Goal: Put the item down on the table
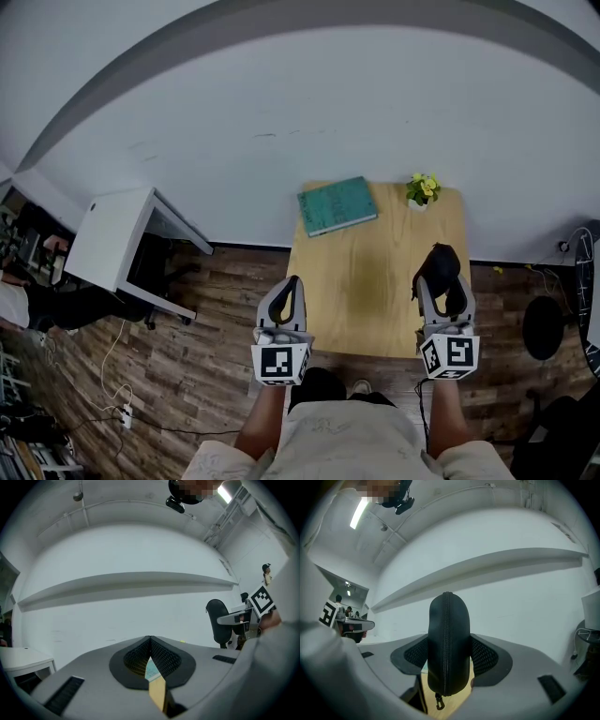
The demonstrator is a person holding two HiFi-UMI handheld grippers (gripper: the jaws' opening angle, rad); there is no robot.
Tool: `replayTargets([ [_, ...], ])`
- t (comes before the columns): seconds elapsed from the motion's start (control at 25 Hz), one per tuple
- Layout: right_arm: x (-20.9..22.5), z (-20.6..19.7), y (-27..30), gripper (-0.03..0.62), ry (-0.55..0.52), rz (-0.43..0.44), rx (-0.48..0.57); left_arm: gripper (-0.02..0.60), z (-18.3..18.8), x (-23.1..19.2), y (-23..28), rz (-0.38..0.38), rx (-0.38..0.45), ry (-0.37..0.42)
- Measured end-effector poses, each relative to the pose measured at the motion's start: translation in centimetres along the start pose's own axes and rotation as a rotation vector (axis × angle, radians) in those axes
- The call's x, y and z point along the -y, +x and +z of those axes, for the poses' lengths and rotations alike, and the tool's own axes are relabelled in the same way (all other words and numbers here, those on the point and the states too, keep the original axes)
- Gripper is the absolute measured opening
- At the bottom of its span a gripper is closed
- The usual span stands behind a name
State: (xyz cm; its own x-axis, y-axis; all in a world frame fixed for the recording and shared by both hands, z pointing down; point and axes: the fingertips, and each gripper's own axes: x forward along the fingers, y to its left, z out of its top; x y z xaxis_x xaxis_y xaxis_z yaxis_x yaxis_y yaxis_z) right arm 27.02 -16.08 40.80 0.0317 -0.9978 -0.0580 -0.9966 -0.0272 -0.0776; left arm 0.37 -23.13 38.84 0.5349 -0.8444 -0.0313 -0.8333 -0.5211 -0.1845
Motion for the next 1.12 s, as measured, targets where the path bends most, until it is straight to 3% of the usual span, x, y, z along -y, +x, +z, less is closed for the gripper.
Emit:
replayTargets([
  [1.12, -4.1, -3.2, 1.7, 0.275, -0.04, 0.064, -0.065, 0.008, -4.3, -1.9, -1.0, 0.021, -0.026, -0.053],
])
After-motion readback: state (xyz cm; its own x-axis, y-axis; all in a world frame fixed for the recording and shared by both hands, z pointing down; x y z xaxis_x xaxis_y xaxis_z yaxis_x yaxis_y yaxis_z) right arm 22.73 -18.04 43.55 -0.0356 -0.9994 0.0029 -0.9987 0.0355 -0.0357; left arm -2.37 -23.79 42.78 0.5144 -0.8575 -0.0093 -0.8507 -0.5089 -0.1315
